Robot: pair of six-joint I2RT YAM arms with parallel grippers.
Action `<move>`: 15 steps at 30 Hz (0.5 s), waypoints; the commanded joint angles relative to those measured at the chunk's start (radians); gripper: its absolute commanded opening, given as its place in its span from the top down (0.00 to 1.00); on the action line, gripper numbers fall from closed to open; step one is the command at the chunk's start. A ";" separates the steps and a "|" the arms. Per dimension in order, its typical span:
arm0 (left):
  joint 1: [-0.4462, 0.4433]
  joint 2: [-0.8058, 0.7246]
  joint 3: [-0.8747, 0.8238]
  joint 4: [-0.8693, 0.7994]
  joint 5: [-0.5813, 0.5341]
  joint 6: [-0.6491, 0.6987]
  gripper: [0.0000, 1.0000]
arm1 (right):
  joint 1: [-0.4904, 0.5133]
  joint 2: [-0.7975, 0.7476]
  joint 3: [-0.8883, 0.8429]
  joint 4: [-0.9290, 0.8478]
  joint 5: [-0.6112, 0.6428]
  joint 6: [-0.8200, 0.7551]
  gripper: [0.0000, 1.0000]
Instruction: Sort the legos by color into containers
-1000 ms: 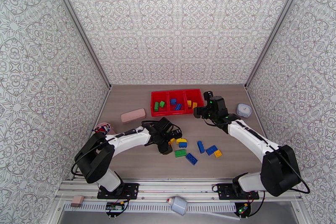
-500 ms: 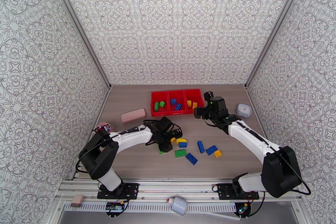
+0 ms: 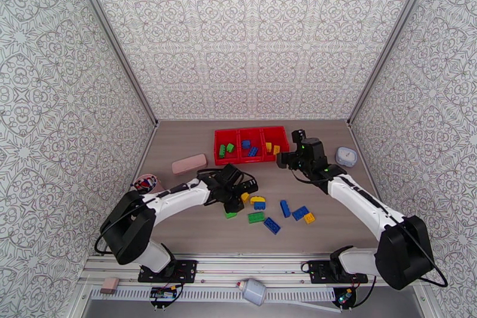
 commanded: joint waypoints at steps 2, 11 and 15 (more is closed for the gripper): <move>0.023 -0.077 -0.028 0.141 0.048 -0.049 0.70 | -0.002 -0.049 -0.023 -0.026 0.006 0.016 0.11; 0.052 -0.066 0.001 0.431 0.091 -0.142 0.70 | -0.002 -0.131 -0.047 -0.032 -0.004 0.023 0.11; 0.070 0.038 0.091 0.479 0.090 -0.163 0.71 | -0.002 -0.157 -0.058 -0.037 -0.009 0.025 0.11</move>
